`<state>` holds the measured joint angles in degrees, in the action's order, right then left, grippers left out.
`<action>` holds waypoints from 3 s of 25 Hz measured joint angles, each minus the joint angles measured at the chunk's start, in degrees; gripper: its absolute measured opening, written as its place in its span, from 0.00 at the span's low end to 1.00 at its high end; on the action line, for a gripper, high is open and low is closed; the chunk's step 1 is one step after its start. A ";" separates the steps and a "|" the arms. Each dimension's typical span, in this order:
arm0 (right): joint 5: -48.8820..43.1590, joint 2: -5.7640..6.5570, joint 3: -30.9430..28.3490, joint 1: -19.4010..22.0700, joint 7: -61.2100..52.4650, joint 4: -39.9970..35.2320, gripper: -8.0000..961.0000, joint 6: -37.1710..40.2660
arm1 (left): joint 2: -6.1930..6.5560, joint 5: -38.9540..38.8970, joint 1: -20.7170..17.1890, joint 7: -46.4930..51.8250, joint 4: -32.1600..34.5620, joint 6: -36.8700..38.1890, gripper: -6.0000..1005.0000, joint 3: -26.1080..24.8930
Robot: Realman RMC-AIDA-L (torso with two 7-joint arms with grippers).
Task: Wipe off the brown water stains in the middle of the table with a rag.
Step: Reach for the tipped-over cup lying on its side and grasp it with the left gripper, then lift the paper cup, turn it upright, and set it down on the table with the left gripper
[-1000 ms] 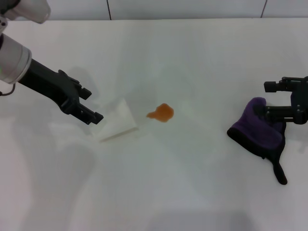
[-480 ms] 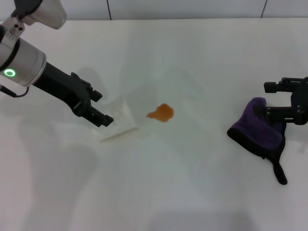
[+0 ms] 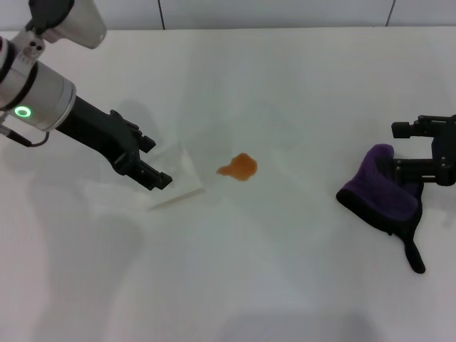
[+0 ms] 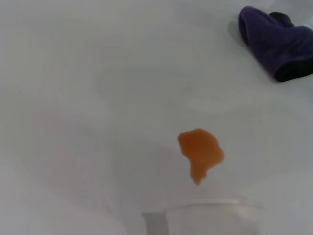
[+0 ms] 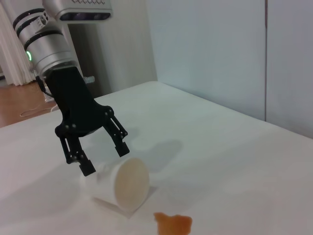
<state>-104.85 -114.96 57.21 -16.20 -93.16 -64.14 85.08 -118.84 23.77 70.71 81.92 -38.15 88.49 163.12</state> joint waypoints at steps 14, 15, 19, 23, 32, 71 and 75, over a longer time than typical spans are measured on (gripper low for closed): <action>-0.14 0.00 0.00 0.12 0.04 0.15 0.77 0.07 | -0.08 0.05 -0.63 0.59 2.00 -1.24 0.87 0.00; -0.14 0.00 0.00 0.12 0.04 0.15 0.77 0.07 | -0.08 0.05 -0.65 0.60 2.00 -1.26 0.87 0.00; -0.18 0.00 0.00 0.08 0.06 0.11 0.77 0.09 | -0.08 0.05 -0.70 0.67 2.07 -1.31 0.87 0.00; -0.22 0.00 0.00 0.03 0.08 0.09 0.77 0.09 | -0.08 0.05 -0.81 0.80 2.66 -1.72 0.87 0.00; -0.41 0.00 0.00 -0.14 0.09 0.07 0.77 -0.11 | -0.08 0.54 -0.85 1.26 2.75 -2.43 0.87 0.00; -0.33 0.00 -0.23 -0.15 0.09 -0.21 0.77 -0.25 | 0.01 1.83 -0.42 2.09 5.02 -5.09 0.78 0.00; -0.33 0.00 -0.22 -0.20 0.09 -0.25 0.77 -0.27 | 0.01 1.81 -0.37 2.05 5.02 -5.13 0.78 0.00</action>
<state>-105.18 -114.96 56.99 -16.40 -93.07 -64.39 84.81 -118.82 25.59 70.35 83.97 -33.13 83.36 163.12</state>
